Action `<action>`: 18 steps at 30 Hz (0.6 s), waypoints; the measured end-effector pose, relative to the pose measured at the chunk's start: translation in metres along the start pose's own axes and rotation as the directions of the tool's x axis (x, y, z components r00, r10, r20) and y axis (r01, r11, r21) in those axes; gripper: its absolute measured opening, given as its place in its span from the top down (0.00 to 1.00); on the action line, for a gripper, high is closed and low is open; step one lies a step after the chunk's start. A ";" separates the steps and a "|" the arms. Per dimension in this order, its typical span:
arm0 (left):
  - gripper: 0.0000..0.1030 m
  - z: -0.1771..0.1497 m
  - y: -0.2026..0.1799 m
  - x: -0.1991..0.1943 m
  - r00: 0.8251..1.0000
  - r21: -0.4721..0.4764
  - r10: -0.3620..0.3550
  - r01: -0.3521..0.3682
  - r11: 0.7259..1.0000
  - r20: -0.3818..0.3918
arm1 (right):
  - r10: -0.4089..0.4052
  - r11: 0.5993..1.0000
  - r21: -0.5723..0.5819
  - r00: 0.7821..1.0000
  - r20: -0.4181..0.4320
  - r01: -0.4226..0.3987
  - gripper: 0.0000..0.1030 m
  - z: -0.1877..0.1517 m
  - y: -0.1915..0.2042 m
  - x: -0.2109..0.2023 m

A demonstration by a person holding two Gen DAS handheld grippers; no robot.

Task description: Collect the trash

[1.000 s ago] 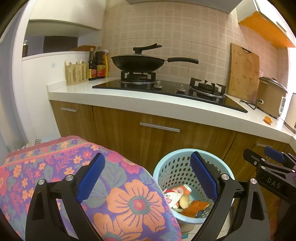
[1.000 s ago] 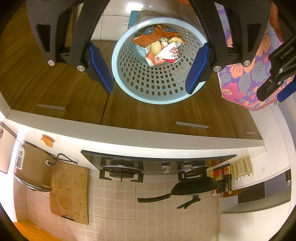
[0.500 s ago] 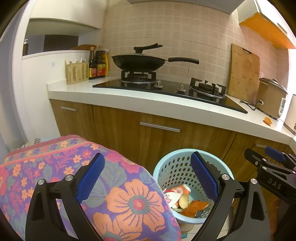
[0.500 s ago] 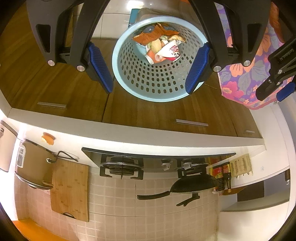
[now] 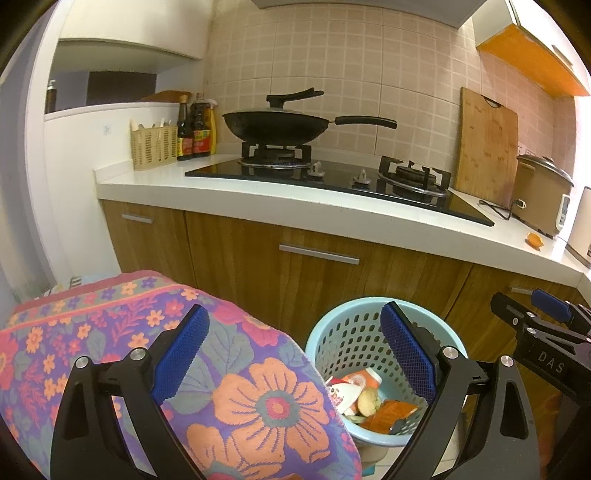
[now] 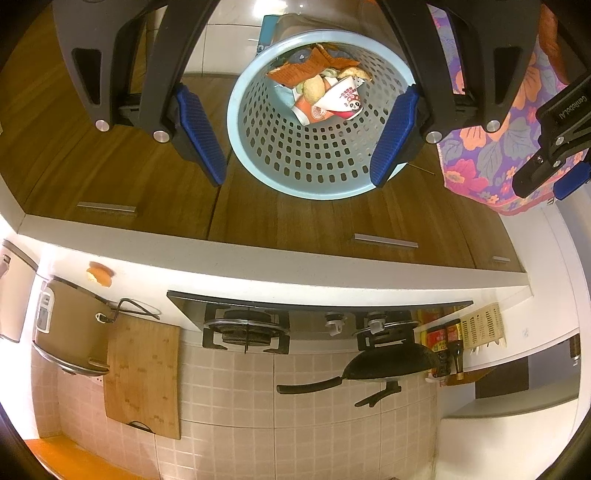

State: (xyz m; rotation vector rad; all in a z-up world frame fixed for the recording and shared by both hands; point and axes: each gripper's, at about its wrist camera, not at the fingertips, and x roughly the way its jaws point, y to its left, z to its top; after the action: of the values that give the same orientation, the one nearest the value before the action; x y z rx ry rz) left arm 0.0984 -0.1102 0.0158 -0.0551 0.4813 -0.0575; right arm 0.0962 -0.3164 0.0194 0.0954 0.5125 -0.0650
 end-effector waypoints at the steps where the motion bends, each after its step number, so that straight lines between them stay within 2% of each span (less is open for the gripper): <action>1: 0.11 0.000 0.000 0.000 1.000 0.000 0.000 0.000 1.000 0.001 | 0.000 1.000 -0.002 1.000 0.001 0.000 0.26 0.000 0.000 0.000; 11: 0.11 0.000 0.000 -0.001 1.000 0.003 0.006 -0.006 1.000 0.005 | -0.001 1.000 -0.004 1.000 0.001 0.001 0.26 0.001 0.001 -0.001; 18: 0.11 0.002 -0.004 -0.005 0.999 0.029 0.037 -0.038 0.999 0.030 | -0.001 1.000 -0.003 1.000 0.000 0.001 0.26 0.000 0.001 -0.001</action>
State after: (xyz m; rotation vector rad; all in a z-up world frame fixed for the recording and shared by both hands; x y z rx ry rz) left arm 0.0949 -0.1134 0.0205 -0.0183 0.4515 -0.0269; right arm 0.0955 -0.3152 0.0200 0.0918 0.5124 -0.0654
